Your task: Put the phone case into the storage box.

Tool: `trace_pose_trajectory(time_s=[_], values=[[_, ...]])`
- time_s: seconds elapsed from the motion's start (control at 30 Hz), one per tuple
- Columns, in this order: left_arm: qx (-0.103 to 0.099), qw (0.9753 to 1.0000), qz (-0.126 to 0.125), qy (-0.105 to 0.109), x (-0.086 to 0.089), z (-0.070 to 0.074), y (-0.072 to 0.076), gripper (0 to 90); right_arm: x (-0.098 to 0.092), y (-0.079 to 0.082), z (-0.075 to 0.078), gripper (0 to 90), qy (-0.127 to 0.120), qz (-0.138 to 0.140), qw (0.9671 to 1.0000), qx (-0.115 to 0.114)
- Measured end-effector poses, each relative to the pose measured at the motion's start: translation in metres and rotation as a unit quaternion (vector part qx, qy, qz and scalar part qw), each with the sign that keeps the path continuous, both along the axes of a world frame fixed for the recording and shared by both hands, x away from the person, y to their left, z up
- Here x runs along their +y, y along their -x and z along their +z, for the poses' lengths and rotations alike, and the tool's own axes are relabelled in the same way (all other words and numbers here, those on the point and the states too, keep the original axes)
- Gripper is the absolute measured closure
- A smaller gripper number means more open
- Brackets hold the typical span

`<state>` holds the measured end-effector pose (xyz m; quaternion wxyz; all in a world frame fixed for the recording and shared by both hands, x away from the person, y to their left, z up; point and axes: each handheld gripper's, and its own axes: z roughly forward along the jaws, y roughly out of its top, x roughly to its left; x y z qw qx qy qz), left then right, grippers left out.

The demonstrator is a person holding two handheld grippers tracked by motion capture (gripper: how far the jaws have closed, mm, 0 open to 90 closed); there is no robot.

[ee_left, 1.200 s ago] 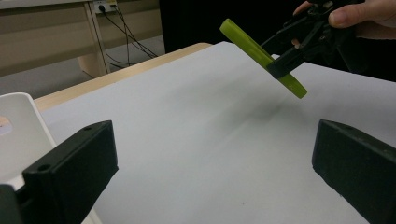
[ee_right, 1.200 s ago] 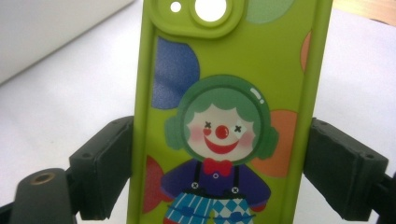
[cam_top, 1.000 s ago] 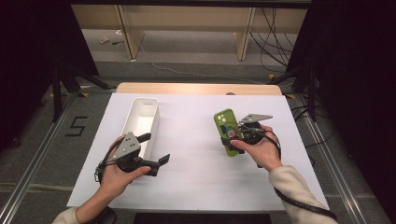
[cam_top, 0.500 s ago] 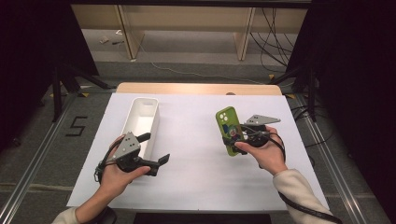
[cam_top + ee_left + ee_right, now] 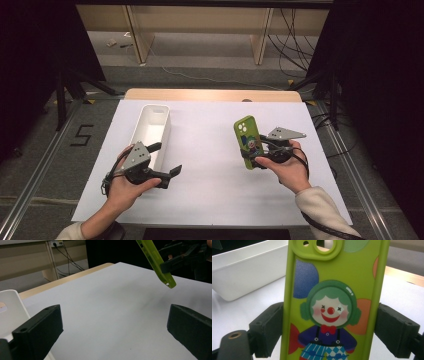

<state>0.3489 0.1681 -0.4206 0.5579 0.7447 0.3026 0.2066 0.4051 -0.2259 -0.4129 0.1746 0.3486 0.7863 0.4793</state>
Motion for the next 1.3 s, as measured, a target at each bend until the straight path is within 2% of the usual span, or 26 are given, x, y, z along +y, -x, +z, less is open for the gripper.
trace_pose_trajectory(time_s=[0.37,0.67,1.0,1.3], values=[[-0.002,1.0,0.002,0.006,-0.006,0.005,-0.002,0.4,0.006,0.005,-0.001,15.8,-0.007,0.002,0.9999,-0.014],[-0.006,0.9999,-0.007,0.006,-0.028,0.014,-0.011,2.4,0.013,0.003,-0.005,15.7,-0.01,0.003,0.9998,-0.017],[-0.012,0.9994,-0.027,0.019,-0.065,0.032,-0.038,5.0,0.018,-0.005,-0.005,15.8,-0.019,0.003,0.9993,-0.032],[0.011,0.9991,-0.037,0.02,-0.097,0.03,-0.064,7.6,0.022,-0.012,-0.007,15.8,-0.024,-0.002,0.9989,-0.04]])
